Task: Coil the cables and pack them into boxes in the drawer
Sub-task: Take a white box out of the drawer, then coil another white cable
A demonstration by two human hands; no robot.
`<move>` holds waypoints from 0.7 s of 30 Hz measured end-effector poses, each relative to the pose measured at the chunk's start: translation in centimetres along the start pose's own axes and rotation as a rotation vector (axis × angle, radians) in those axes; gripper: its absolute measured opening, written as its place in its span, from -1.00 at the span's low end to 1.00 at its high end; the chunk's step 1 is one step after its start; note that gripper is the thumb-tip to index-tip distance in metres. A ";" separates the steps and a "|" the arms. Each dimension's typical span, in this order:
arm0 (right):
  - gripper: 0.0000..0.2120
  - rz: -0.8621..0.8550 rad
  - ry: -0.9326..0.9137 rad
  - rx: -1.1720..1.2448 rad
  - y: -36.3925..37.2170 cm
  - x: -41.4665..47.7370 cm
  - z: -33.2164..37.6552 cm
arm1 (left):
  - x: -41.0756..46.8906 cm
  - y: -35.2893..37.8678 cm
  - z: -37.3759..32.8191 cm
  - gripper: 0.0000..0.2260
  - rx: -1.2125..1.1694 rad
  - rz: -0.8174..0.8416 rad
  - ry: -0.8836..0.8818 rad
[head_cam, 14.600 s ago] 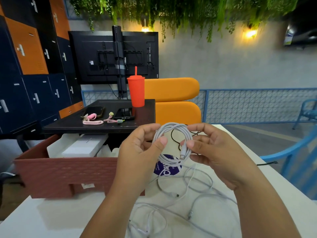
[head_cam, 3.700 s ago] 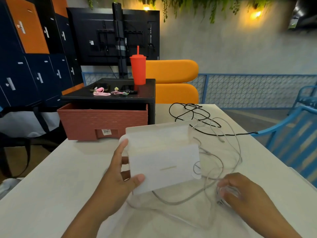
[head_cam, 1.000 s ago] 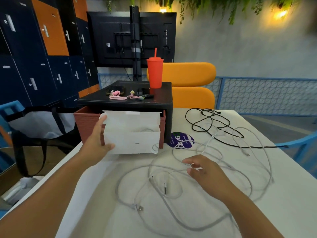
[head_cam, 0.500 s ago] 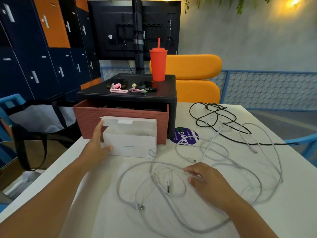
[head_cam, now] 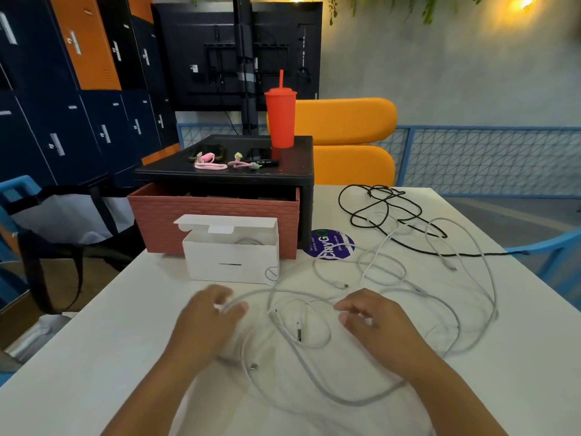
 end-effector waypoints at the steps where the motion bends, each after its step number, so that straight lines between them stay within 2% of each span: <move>1: -0.78 0.020 -0.013 0.011 0.0 -0.6 0.5 | -1.2 0.7 -0.4 -0.85 0.054 0.066 0.031; 3: -0.76 0.040 -0.035 0.039 -0.2 -2.5 2.0 | -3.4 1.7 -1.1 -0.92 0.148 0.150 0.094; 5: -0.90 0.084 -0.048 0.059 -0.4 -4.5 3.1 | -4.7 2.3 -1.3 -0.93 0.244 0.181 0.155; 7: -0.69 0.158 -0.032 0.046 -0.6 -6.6 3.2 | -5.5 2.4 -1.2 -0.92 0.264 0.178 0.188; 8: -0.68 0.195 -0.043 0.020 -0.3 -7.5 3.2 | -5.7 2.4 -1.2 -0.89 0.238 0.162 0.201; 10: -0.88 0.311 0.014 -0.061 0.2 -9.1 2.7 | -6.2 2.3 -0.9 -0.86 0.168 0.108 0.191; 12: -0.47 0.271 0.061 -0.077 0.3 -9.9 2.5 | -6.7 2.2 -0.8 -0.84 0.090 0.081 0.173; 13: -0.38 0.262 0.070 -0.089 0.4 -10.8 2.3 | -7.0 2.1 -0.9 -0.81 0.044 0.071 0.178; 14: -0.40 0.250 0.013 -0.105 0.3 -11.7 2.1 | -7.2 2.0 -1.0 -0.77 0.000 0.051 0.183; 16: -0.57 0.190 0.112 -0.180 0.0 -11.2 2.2 | -7.5 1.6 -1.0 -0.75 -0.115 0.001 0.173; 17: -0.73 0.165 -0.037 -0.362 -0.4 -11.1 3.2 | -7.5 1.3 -1.1 -0.77 -0.189 -0.022 0.165; 18: -0.89 0.139 -0.096 -0.399 -1.1 -11.3 3.5 | -7.6 0.9 -1.2 -0.77 -0.263 -0.043 0.159; 19: -0.87 0.122 -0.144 -0.467 -1.9 -11.6 3.9 | -7.6 0.5 -1.4 -0.79 -0.341 -0.056 0.145; 21: -0.72 0.161 -0.126 -0.472 -2.7 -12.2 3.5 | -7.9 -0.4 -2.0 -0.81 -0.517 -0.042 0.082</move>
Point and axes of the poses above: each hand's wrist, its own x-axis towards the middle knuckle, its own y-axis out of the palm, z = x × y, the point moved 6 cm from there along x, towards the middle knuckle, and after that the axes turned 1 degree about -z, right-handed, at the moved point
